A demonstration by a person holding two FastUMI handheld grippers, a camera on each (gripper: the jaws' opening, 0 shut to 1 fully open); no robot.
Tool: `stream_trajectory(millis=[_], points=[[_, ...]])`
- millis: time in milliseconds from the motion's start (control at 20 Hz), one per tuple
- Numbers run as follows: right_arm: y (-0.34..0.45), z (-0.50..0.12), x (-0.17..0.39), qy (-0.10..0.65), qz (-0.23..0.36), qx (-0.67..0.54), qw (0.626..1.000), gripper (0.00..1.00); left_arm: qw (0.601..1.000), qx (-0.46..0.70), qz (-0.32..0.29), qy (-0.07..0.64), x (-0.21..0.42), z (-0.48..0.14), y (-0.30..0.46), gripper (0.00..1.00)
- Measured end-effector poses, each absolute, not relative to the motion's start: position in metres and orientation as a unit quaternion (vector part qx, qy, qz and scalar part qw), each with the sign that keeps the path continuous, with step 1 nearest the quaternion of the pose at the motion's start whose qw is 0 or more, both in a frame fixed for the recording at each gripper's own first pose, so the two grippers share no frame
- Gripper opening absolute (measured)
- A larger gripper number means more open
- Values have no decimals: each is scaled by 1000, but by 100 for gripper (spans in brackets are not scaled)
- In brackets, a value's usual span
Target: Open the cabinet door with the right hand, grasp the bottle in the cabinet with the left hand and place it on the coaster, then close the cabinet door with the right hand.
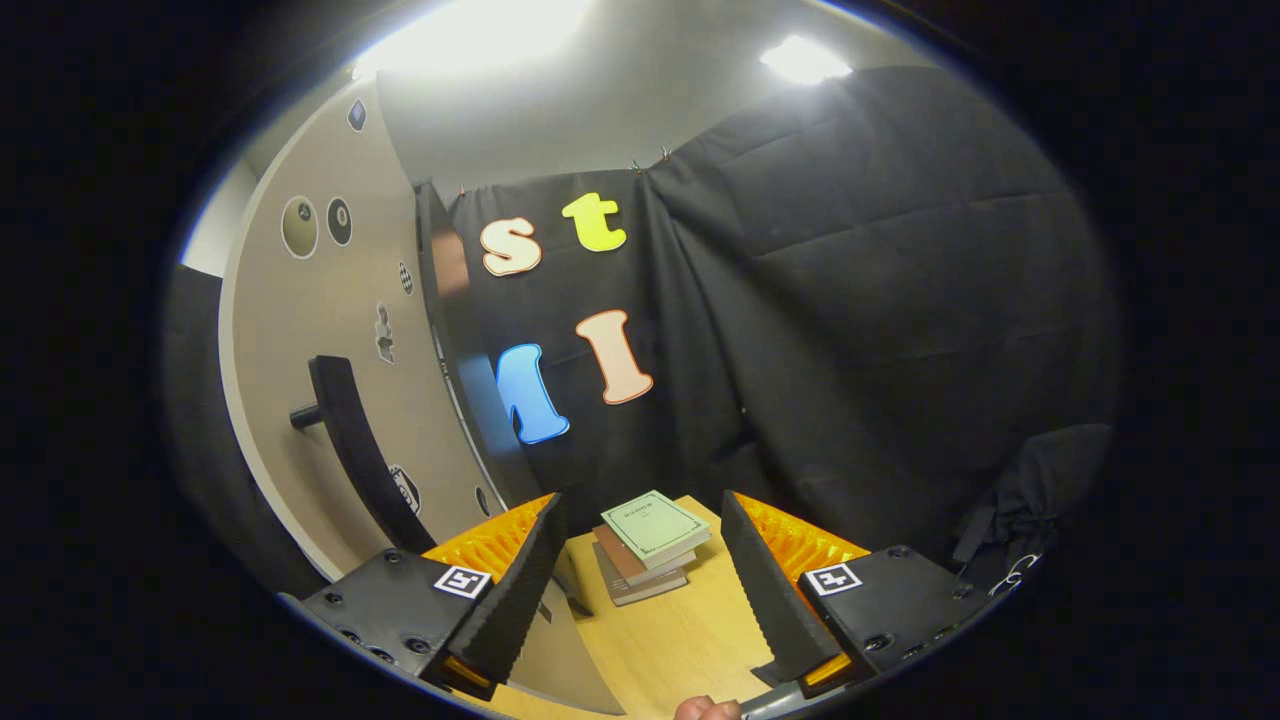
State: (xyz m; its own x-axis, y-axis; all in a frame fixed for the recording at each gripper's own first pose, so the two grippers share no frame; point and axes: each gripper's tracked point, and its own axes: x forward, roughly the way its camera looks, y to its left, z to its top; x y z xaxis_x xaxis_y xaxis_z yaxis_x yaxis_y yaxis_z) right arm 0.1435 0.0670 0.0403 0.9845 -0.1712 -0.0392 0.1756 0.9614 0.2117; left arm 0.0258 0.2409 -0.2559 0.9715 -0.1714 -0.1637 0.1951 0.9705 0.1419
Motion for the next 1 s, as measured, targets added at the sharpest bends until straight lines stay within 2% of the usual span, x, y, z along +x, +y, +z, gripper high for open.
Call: stream_trajectory(millis=[100,350,450,500,750,1000], points=[[68,45,145,5,-87,107,990,98,989,82,-92,78,24,-257,240,70],[64,31,145,20,-92,95,991,98,990,66,-89,92,23,-254,240,78],[66,24,144,30,-89,82,992,98,990,59,-87,89,25,-249,240,85],[67,22,144,32,-88,73,993,98,991,58,-88,87,25,-245,240,82],[73,13,147,43,-77,29,996,98,992,54,-91,73,21,-221,238,82],[83,11,148,43,-58,6,997,98,992,70,-105,26,13,-161,227,82]])
